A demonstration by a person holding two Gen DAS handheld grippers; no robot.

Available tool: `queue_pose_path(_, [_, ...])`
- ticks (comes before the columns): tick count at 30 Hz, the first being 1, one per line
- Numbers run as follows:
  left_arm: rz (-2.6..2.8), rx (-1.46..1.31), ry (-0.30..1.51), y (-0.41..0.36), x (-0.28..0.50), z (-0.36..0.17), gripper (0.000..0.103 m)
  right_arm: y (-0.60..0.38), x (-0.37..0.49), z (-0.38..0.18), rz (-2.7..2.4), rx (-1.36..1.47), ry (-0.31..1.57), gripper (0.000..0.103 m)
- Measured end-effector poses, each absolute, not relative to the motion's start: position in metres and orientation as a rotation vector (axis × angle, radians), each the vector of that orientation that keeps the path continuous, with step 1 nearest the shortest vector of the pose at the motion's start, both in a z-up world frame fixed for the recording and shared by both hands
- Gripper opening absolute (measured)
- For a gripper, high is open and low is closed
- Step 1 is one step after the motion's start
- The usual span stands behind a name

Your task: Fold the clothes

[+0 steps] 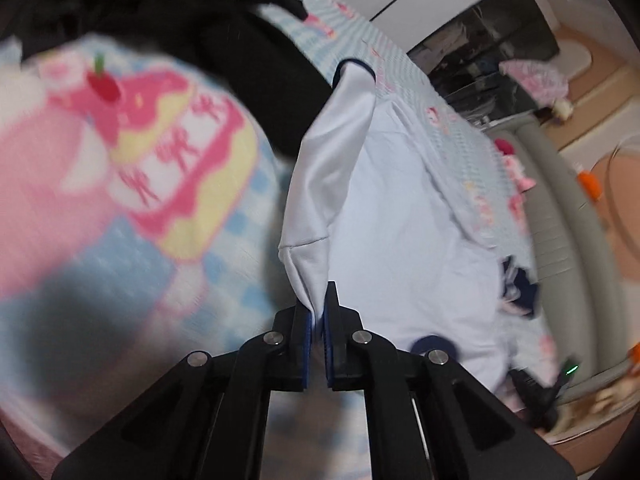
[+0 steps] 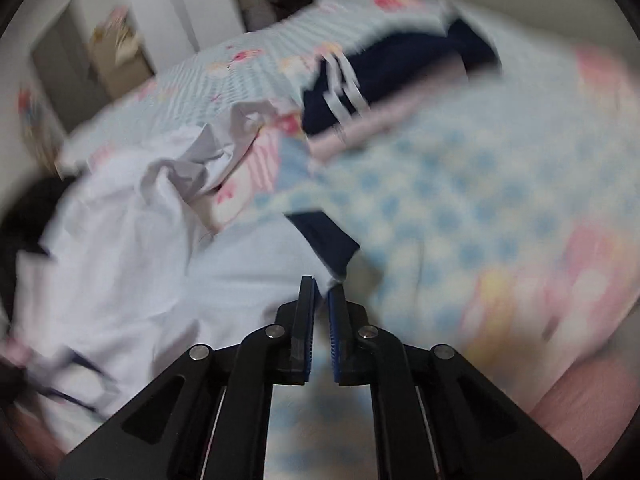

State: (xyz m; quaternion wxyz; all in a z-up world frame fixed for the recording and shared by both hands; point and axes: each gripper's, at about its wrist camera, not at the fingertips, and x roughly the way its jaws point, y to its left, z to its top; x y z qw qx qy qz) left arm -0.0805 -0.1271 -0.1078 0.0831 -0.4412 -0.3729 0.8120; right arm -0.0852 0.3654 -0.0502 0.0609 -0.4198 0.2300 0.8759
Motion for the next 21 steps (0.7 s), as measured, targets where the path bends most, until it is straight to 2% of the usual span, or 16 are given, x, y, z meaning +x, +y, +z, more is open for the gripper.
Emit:
queue_pose_path(1, [2.394, -1.312, -1.141, -0.127, -0.080, -0.110, 0.022, 0.371, -0.079, -0.054, 2.645, -1.279, 0.840, 0.019])
queue_pose_path(2, [2.382, -1.311, -1.144, -0.123, -0.081, -0.111, 0.027, 0.371, -0.074, -0.055, 2.652, -1.287, 0.913, 0.022])
queue_pose_path(4, [2.403, -1.316, -1.088, -0.113, -0.084, -0.109, 0.029, 0.360, -0.068, -0.058, 2.681, -1.325, 0.950, 0.023])
queue_pose_path(7, [2.497, -1.302, -0.963, -0.101, -0.086, -0.099, 0.029, 0.336, -0.077, -0.063, 2.725, -1.408, 0.822, 0.028])
queue_pose_path(9, [2.624, -1.273, -0.887, -0.099, -0.079, -0.086, 0.029, 0.322, -0.085, -0.068, 2.757, -1.465, 0.746, 0.041])
queue_pose_path(10, [2.692, -1.256, -0.848, -0.101, -0.073, -0.079, 0.029, 0.315, -0.089, -0.072, 2.760, -1.519, 0.682, 0.042])
queue_pose_path(13, [2.799, -1.155, -0.729, -0.101, -0.057, -0.055, 0.029, 0.300, -0.087, -0.075, 2.698, -1.550, 0.291, 0.035])
queue_pose_path(16, [2.725, -1.096, -0.599, -0.079, -0.053, -0.036, 0.033, 0.306, -0.077, -0.067, 2.573, -1.437, 0.116, 0.035])
queue_pose_path(21, [2.451, -1.136, -0.313, 0.019, -0.073, -0.034, 0.035, 0.343, -0.053, -0.052, 2.688, -1.320, 0.528, 0.038])
